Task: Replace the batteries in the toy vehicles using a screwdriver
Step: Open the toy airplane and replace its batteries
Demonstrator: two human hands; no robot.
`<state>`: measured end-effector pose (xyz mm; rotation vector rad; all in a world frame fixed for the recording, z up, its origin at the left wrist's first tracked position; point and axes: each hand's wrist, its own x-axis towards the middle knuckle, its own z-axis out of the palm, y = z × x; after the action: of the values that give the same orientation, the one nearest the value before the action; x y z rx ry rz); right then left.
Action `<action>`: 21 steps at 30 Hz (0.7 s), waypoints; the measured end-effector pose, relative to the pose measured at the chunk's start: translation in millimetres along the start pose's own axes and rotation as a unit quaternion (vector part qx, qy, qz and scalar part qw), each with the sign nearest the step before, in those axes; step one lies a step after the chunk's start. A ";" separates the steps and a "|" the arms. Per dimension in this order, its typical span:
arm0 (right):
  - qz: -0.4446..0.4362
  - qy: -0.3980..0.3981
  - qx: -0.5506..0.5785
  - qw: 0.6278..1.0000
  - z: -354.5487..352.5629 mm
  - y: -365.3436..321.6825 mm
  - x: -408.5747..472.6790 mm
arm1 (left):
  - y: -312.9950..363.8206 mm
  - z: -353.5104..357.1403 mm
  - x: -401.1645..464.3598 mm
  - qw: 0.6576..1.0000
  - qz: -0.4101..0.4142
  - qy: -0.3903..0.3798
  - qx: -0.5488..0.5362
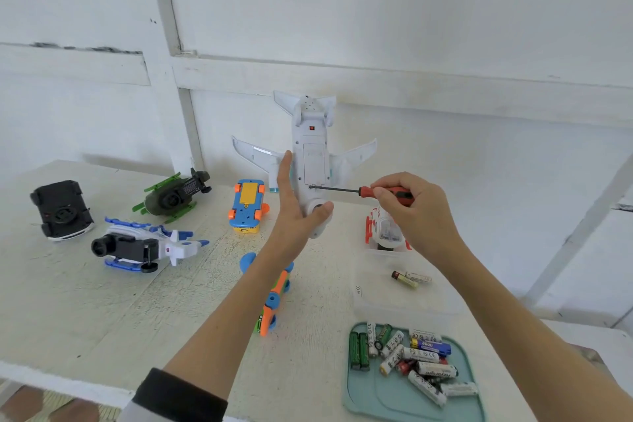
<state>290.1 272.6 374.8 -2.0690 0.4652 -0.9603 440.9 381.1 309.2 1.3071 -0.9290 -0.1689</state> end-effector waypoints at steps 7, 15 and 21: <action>-0.015 0.002 -0.033 0.999 -0.1 -1.5 3.7 | -0.8 0.5 2.2 1.000 -0.002 -0.002 -0.017; -0.036 0.018 -0.068 0.997 1.7 -10.1 6.5 | -1.8 5.7 2.0 1.000 0.004 0.010 0.026; -0.057 0.028 -0.068 0.996 4.7 -14.4 6.6 | 0.4 7.8 3.1 0.996 0.026 0.018 0.087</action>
<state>297.9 280.0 387.4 -2.2151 0.4574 -1.0832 437.6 373.6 310.8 1.4389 -0.9622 -0.0230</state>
